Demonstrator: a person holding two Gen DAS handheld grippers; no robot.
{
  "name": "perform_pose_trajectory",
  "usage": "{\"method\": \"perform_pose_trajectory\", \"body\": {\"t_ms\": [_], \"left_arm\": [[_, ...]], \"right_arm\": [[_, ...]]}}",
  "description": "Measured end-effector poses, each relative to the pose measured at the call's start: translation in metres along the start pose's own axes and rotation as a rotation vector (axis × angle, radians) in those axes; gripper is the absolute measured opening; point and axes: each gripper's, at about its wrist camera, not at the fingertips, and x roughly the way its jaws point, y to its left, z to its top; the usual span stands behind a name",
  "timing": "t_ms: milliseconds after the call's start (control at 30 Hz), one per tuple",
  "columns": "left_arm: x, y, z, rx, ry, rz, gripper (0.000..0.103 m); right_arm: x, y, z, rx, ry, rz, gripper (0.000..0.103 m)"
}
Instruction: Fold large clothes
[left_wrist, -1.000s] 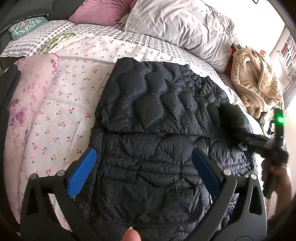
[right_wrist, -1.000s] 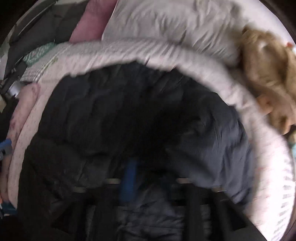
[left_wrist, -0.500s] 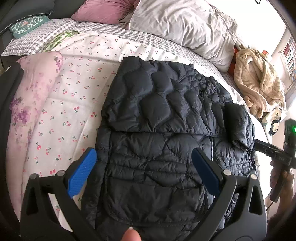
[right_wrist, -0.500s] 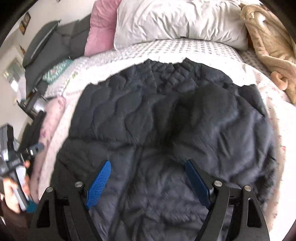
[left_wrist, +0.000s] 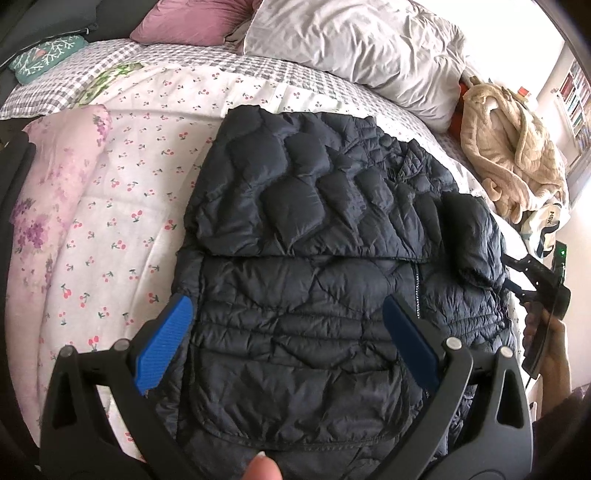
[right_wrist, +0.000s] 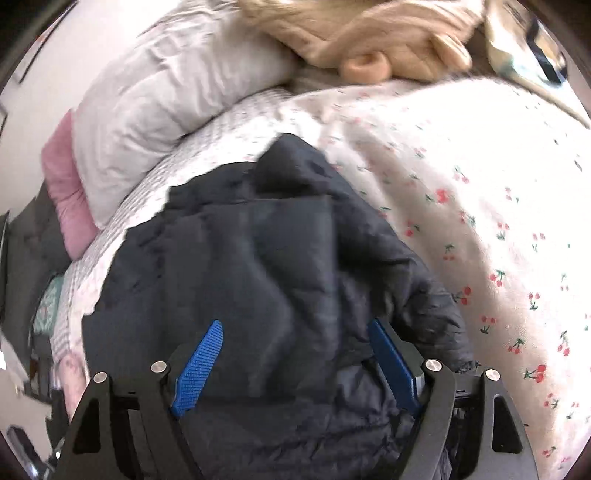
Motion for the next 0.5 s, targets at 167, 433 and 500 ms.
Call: {"method": "perform_pose_trajectory", "body": {"t_ms": [167,433,500], "left_arm": [[0.003,-0.002,0.001,-0.005,0.006,0.002,0.102],[0.007,-0.008,-0.001,0.008,0.018,0.004,0.102],[0.007,-0.008,-0.001,0.007,0.018,0.002,0.102]], "right_arm": [[-0.002,0.037,-0.004,-0.07,0.006,0.179,0.018],[-0.037,0.175,-0.023,-0.327,0.053,0.406,0.026],[-0.043,0.202,-0.032,-0.383,0.073,0.436,0.035]]}}
